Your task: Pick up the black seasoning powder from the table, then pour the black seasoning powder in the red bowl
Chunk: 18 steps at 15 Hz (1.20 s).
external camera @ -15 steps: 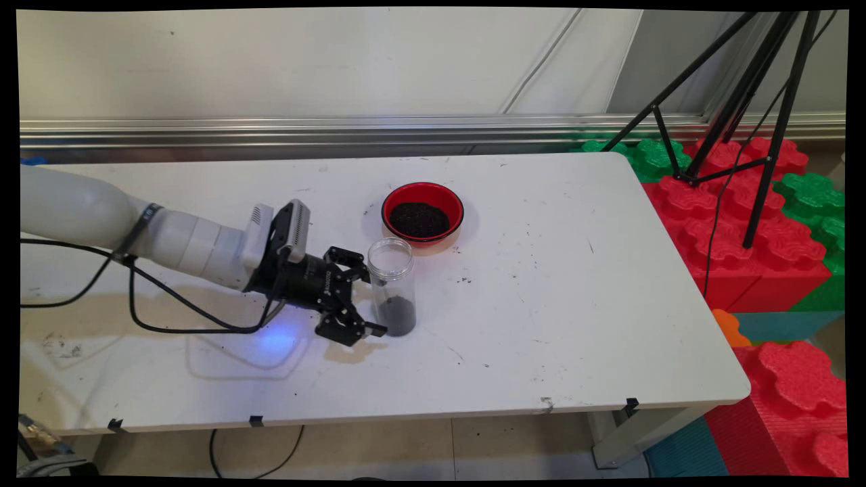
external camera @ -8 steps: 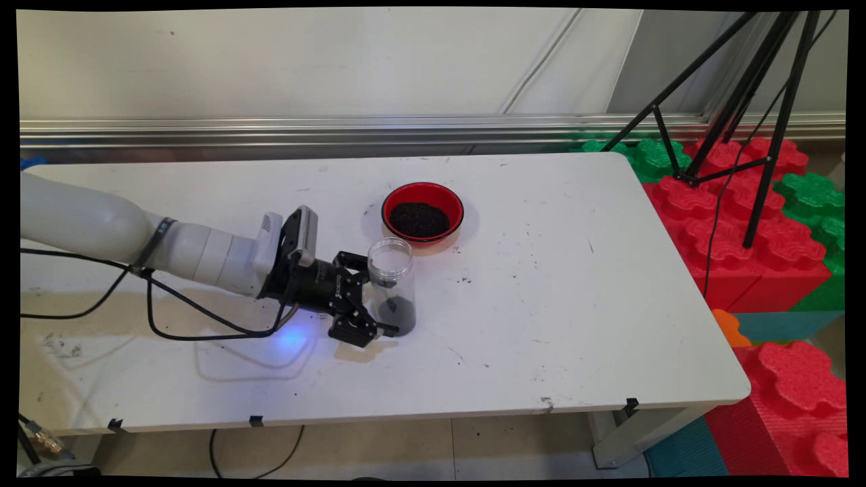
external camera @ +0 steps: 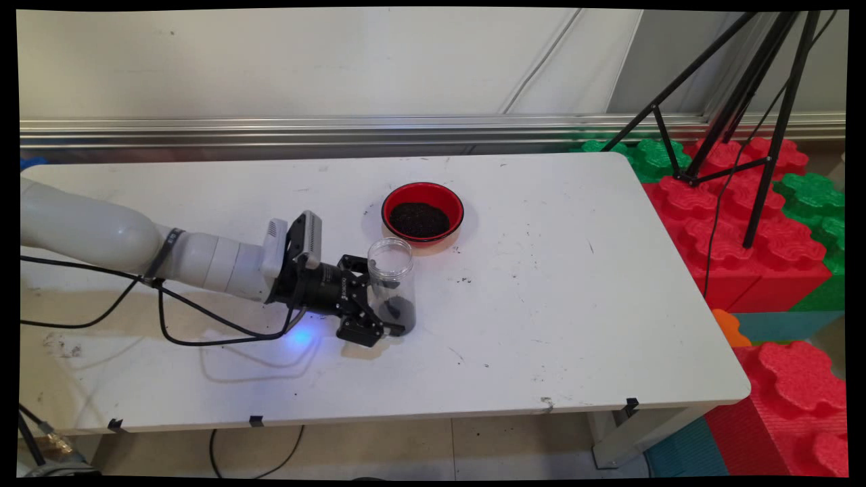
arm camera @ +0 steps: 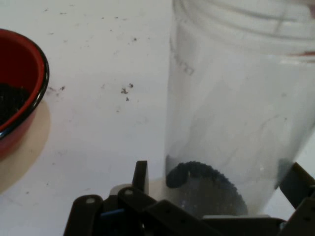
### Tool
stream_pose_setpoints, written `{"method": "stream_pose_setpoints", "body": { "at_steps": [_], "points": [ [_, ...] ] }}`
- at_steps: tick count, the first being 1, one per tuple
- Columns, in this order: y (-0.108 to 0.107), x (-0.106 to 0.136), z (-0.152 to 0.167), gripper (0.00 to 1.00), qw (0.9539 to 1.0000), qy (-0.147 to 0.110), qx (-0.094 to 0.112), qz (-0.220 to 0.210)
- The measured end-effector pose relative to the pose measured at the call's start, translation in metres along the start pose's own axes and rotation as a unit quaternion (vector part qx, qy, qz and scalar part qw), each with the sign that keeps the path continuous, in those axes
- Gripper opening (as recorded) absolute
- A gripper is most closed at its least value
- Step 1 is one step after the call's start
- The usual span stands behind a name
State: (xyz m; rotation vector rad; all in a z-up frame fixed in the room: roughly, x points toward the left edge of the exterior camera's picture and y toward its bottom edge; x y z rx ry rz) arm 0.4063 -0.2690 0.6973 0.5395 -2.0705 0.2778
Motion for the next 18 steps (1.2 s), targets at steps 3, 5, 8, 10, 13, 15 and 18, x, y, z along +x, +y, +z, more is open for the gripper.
{"method": "stream_pose_setpoints", "body": {
  "at_steps": [3,5,8,10,13,15,18],
  "points": [
    [-0.002,-0.005,0.004,1.0,1.0,0.004,0.005,-0.007],
    [-0.003,-0.008,0.007,1.0,0.9999,0.006,0.007,-0.012],
    [-0.003,-0.013,0.009,1.0,0.9998,0.008,0.01,-0.018],
    [-0.003,-0.016,0.01,1.0,0.9997,0.009,0.011,-0.021],
    [-0.002,-0.019,0.012,1.0,0.9996,0.01,0.011,-0.025],
    [-0.001,-0.021,0.013,0.0,0.9995,0.011,0.009,-0.026],
    [0.001,-0.023,0.014,0.0,0.9995,0.012,0.007,-0.027]
  ]
}}
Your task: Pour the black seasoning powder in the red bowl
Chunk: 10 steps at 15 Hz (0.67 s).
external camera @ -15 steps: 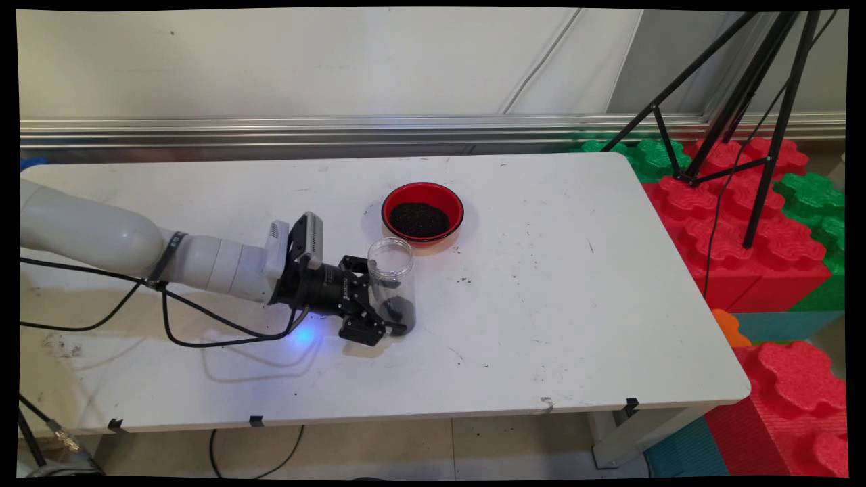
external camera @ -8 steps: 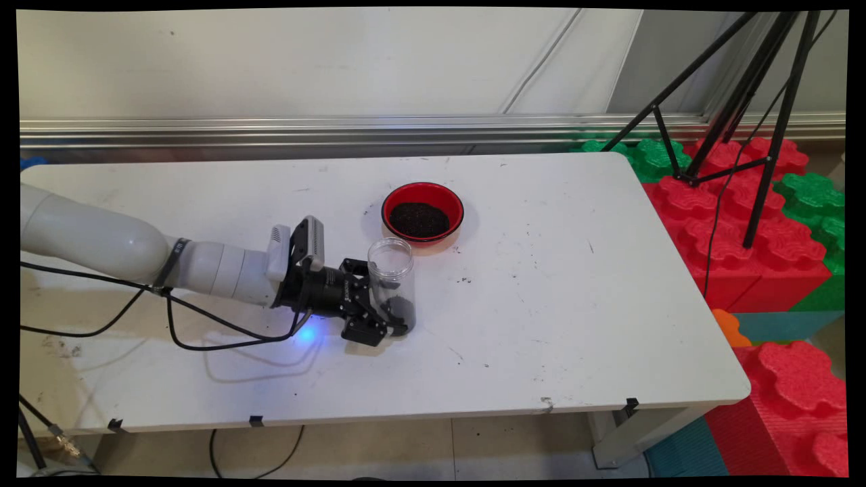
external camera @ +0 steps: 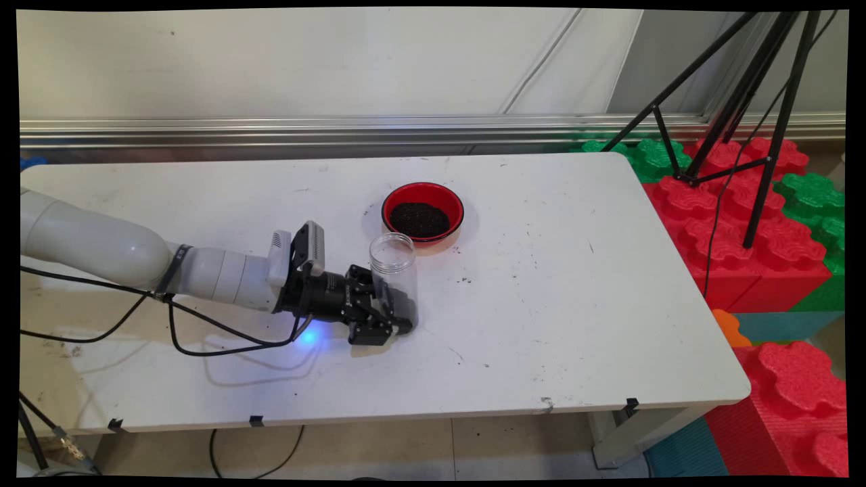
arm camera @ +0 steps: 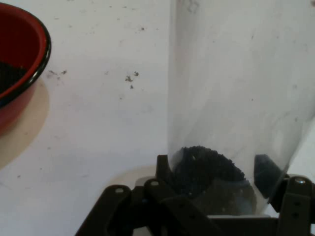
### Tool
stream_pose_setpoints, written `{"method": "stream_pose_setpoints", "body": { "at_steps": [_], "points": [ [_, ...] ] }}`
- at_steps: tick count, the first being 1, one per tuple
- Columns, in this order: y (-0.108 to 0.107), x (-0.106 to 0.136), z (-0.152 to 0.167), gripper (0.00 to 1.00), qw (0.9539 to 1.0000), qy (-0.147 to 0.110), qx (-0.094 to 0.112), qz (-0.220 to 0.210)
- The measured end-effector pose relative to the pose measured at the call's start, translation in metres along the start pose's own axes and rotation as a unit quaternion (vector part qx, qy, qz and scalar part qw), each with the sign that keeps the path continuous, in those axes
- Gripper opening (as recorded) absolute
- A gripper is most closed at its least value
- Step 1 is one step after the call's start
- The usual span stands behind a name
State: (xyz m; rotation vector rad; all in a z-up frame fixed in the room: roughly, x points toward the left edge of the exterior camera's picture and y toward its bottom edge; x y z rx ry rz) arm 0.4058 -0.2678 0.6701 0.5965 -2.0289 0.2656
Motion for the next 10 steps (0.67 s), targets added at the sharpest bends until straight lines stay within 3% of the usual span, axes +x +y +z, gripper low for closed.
{"method": "stream_pose_setpoints", "body": {
  "at_steps": [10],
  "points": [
    [0.001,0.009,-0.004,0.0,0.9999,0.009,-0.012,0.003]
  ]
}}
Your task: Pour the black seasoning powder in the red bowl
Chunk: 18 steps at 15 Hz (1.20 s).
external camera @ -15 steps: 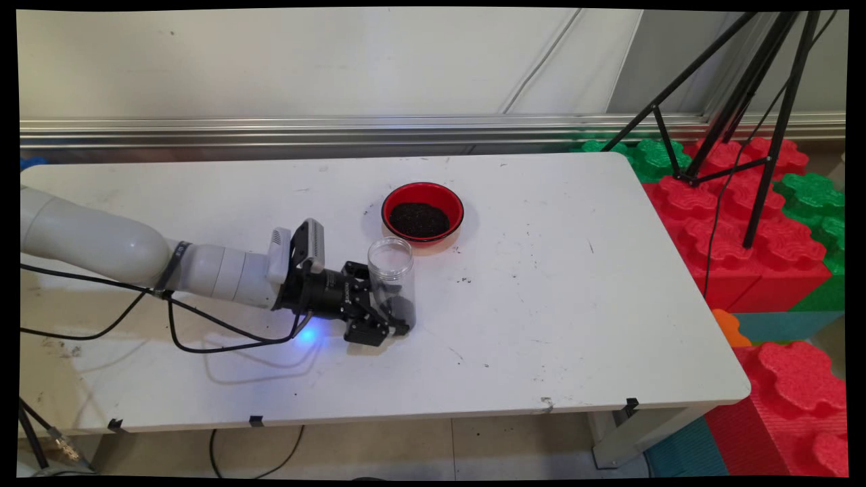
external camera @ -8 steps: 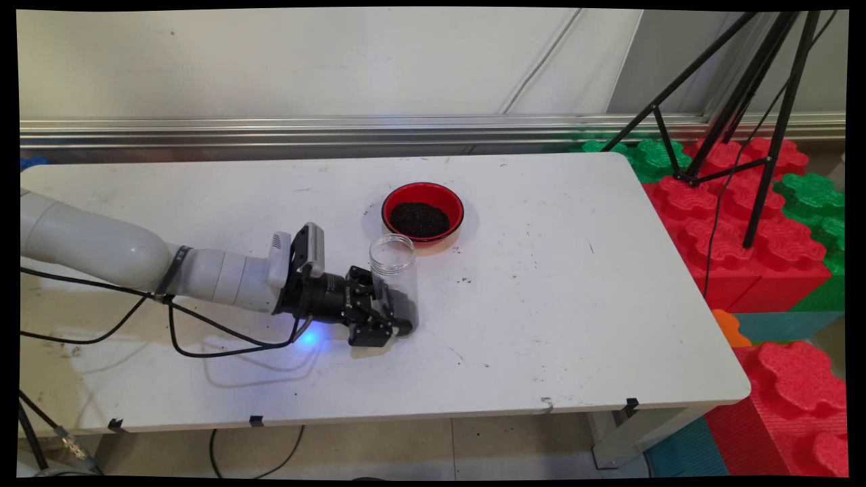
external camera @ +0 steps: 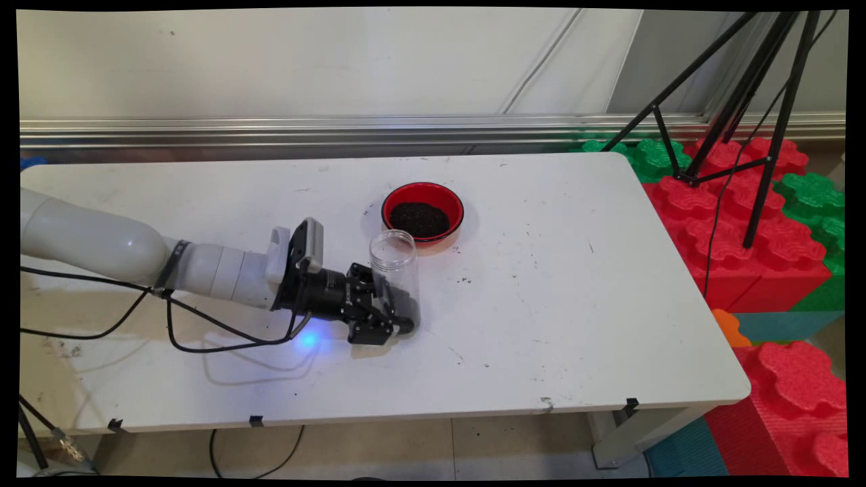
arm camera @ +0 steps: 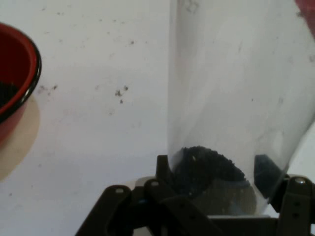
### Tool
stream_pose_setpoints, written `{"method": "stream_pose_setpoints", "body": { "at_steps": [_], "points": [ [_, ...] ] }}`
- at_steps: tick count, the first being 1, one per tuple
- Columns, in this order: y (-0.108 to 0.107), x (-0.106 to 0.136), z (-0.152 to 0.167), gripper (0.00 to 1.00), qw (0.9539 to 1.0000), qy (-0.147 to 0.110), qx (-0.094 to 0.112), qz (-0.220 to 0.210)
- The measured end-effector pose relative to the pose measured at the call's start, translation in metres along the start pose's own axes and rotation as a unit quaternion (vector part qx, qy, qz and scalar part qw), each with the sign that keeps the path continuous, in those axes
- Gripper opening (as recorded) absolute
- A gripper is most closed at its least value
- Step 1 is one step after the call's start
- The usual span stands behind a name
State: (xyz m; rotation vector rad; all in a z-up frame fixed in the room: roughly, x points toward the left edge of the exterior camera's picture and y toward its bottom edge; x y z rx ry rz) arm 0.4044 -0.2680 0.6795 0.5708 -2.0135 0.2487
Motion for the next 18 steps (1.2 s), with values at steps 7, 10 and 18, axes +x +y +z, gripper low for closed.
{"method": "stream_pose_setpoints", "body": {
  "at_steps": [7,10,18],
  "points": [
    [-0.007,0.024,-0.01,0.0,0.9998,0.006,-0.018,-0.011],
    [-0.011,0.037,-0.015,0.0,0.9994,0.007,-0.028,-0.02],
    [-0.027,0.078,-0.028,0.0,0.9947,0.007,-0.058,-0.085]
  ]
}}
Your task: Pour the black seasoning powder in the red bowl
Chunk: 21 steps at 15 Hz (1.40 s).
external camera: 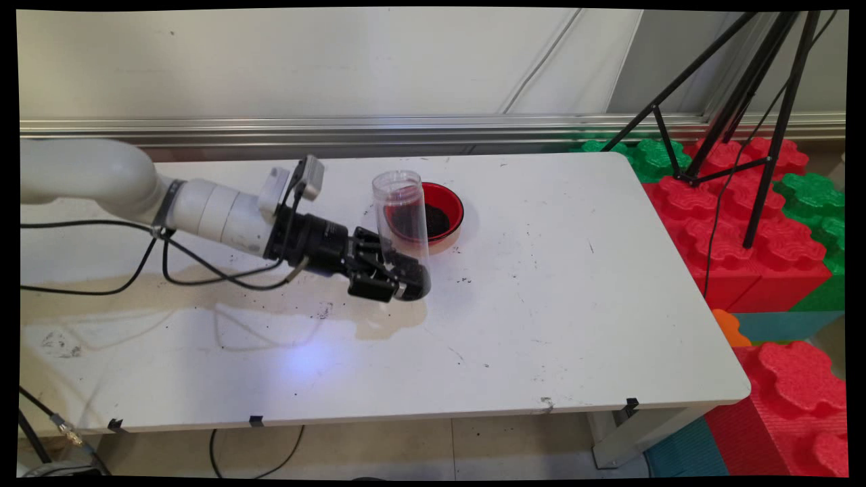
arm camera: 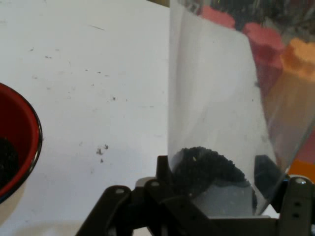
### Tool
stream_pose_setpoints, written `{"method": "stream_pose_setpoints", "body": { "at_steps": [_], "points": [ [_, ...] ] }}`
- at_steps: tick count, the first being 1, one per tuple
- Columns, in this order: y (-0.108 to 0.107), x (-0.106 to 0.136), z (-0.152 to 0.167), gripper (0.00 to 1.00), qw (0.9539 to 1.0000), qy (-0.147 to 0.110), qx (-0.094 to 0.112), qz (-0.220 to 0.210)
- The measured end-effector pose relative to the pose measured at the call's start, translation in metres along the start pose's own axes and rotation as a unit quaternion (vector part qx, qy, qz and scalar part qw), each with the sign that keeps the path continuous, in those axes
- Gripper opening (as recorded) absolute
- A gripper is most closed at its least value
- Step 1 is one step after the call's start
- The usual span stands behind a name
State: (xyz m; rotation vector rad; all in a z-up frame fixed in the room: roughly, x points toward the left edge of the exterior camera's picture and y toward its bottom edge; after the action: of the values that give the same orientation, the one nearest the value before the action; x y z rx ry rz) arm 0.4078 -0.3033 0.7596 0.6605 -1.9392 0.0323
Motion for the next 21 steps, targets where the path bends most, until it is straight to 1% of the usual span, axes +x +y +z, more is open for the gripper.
{"method": "stream_pose_setpoints", "body": {
  "at_steps": [3,4,8,11,13,16,19,21],
  "points": [
    [-0.002,0.011,-0.005,0.0,0.9994,-0.002,-0.01,-0.032],
    [-0.004,0.016,-0.007,0.0,0.9986,-0.003,-0.016,-0.051],
    [-0.008,0.026,-0.011,0.0,0.9952,-0.009,-0.027,-0.093],
    [-0.013,0.033,-0.014,0.0,0.9906,-0.011,-0.034,-0.132],
    [-0.018,0.039,-0.015,0.0,0.9862,-0.012,-0.038,-0.161],
    [-0.023,0.043,-0.015,0.0,0.9816,-0.014,-0.043,-0.186],
    [-0.028,0.047,-0.014,0.0,0.976,-0.017,-0.05,-0.212],
    [-0.033,0.049,-0.012,0.0,0.9692,-0.021,-0.056,-0.239]
  ]
}}
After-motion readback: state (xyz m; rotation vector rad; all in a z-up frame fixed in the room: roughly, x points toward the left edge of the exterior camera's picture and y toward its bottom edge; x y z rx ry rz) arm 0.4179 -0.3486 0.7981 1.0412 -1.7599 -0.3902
